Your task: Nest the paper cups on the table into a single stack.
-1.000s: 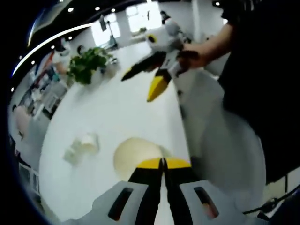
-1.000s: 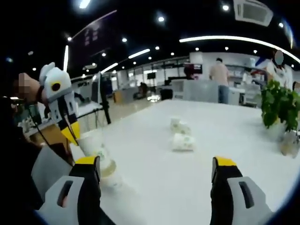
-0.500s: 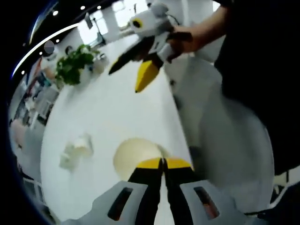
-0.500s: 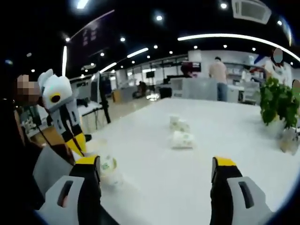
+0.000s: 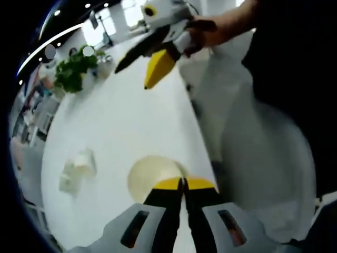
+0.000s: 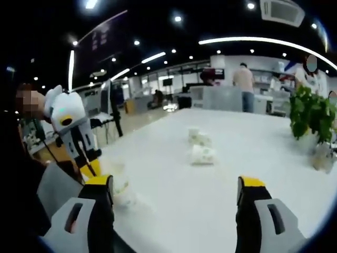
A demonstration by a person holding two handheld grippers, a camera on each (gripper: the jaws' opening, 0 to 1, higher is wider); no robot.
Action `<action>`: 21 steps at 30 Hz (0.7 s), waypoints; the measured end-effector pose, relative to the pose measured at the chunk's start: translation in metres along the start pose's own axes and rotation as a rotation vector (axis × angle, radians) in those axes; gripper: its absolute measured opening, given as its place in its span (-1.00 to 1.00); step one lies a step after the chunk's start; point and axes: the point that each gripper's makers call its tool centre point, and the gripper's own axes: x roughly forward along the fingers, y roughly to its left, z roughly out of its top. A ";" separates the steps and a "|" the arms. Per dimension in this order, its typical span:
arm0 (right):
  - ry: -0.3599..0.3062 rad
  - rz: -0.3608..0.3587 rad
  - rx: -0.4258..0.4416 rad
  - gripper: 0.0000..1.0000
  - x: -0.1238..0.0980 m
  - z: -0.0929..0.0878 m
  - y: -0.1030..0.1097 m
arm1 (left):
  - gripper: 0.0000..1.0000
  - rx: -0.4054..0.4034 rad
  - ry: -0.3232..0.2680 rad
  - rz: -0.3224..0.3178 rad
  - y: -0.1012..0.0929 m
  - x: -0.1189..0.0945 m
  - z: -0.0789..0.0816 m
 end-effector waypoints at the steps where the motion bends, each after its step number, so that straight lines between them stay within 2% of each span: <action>1: -0.001 -0.001 0.000 0.91 0.000 0.000 0.000 | -0.99 0.000 0.003 -0.004 0.000 0.001 -0.001; 4: 0.003 0.000 0.002 0.91 0.000 -0.002 0.000 | -0.99 0.004 0.017 -0.014 0.000 0.003 -0.004; 9: 0.013 0.018 0.012 0.90 0.001 -0.007 0.003 | -0.99 -0.033 0.024 -0.015 0.007 0.007 -0.007; 14: 0.018 0.021 0.019 0.90 0.001 -0.010 0.005 | -0.97 -0.035 0.032 -0.036 0.004 0.009 -0.008; 21: 0.028 0.020 0.028 0.89 0.000 -0.015 0.002 | -0.63 -0.060 0.022 -0.029 0.005 0.011 -0.010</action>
